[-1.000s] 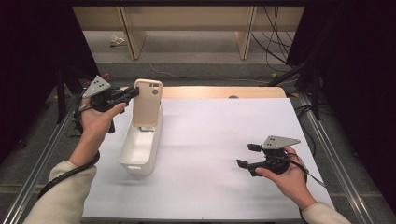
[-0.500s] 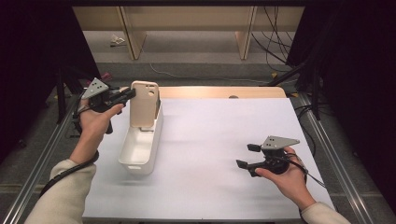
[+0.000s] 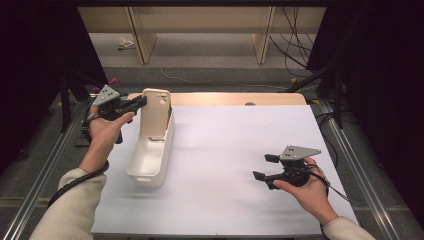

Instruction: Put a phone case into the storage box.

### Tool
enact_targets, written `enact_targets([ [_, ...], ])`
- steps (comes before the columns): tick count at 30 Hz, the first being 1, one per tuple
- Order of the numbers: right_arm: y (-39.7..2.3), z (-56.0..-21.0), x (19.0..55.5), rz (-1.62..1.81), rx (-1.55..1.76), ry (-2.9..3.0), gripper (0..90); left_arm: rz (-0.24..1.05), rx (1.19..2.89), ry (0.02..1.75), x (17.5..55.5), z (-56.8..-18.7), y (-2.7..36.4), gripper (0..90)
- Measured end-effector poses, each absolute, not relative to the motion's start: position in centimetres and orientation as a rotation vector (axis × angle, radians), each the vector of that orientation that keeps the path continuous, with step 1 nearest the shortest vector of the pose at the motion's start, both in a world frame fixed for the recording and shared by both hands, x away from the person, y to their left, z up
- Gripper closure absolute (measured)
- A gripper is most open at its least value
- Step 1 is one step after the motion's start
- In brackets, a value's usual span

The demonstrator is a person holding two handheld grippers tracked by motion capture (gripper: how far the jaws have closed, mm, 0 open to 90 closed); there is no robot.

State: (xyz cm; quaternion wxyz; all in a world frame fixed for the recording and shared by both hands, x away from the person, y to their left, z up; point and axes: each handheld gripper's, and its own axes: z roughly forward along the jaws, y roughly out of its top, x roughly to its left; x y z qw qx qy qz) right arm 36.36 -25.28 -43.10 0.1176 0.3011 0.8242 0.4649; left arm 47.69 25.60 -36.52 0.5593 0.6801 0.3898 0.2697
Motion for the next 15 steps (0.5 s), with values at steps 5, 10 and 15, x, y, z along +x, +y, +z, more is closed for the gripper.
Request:
enact_targets([
  [5,-25.3,-43.09,36.38,1.361,0.882,2.411,22.8,0.633,1.609,0.924,47.94,-36.83,25.53,81.9],
  [10,-25.31,-43.1,36.38,1.361,0.882,2.412,22.7,0.631,1.618,0.919,48.06,-37.04,25.36,81.9],
  [15,-25.3,-43.1,36.38,1.361,0.881,2.412,22.7,0.629,1.622,0.922,48.22,-37.23,25.36,81.9],
])
